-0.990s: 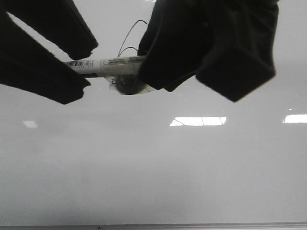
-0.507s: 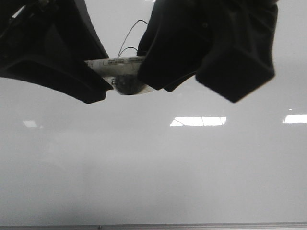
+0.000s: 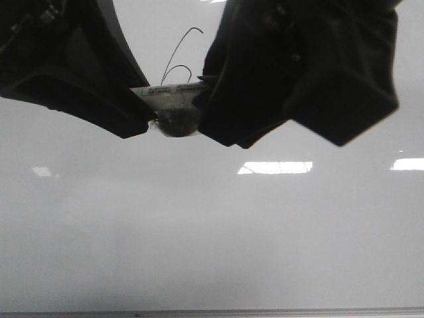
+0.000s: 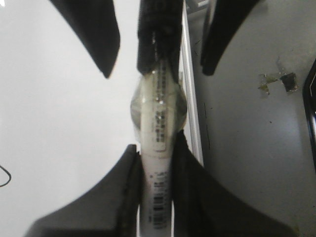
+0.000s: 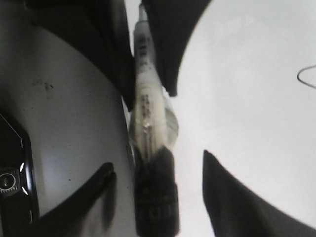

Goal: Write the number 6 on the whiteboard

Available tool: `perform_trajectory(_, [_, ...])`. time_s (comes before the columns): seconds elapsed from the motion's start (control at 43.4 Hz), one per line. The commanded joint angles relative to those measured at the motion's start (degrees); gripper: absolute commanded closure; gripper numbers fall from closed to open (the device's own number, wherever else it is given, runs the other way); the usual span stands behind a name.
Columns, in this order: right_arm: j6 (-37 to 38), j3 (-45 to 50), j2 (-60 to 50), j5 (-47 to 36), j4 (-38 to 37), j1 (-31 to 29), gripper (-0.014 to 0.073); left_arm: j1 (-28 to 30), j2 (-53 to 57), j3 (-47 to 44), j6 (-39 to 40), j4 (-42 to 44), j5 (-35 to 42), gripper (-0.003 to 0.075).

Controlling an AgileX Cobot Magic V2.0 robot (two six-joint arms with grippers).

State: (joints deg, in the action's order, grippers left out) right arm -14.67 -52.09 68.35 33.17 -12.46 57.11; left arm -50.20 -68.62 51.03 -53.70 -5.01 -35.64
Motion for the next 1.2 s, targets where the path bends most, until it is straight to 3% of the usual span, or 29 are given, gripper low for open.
perform_trajectory(0.0, [5.5, -1.3, -2.8, 0.7, -3.0, -3.4, 0.0154, 2.5, 1.2, 1.9, 3.7, -0.6, 3.0, 0.0701])
perform_trajectory(0.207, [14.4, 4.7, -12.7, -0.3, -5.2, -14.8, 0.0305, 14.2, 4.5, -0.4, 11.5, -4.6, 4.9, 0.0701])
perform_trajectory(0.415, [31.0, 14.1, -26.5, -0.4, -5.6, -26.8, 0.051, 30.0, 11.6, -5.6, 18.8, -11.0, 6.1, 0.0741])
perform_trajectory(0.576, [32.9, 19.9, -37.3, -1.2, -5.6, -33.2, 0.0669, 44.6, 16.1, -11.8, 26.8, -11.0, 9.8, 0.0741])
perform_trajectory(0.691, [32.9, 21.4, -42.2, -1.3, -5.6, -34.3, 0.0661, 53.8, 16.6, -14.6, 28.0, -12.0, 12.3, 0.0741])
perform_trajectory(0.829, [32.9, 21.9, -44.2, -1.5, -5.6, -34.3, 0.0661, 59.5, 13.7, -15.1, 28.0, -12.6, 14.2, 0.0741])
perform_trajectory(1.175, [32.9, 22.3, -44.2, -3.0, -5.6, -34.3, 0.0661, 59.8, -1.9, -14.9, 28.0, -18.9, 35.6, 0.074])
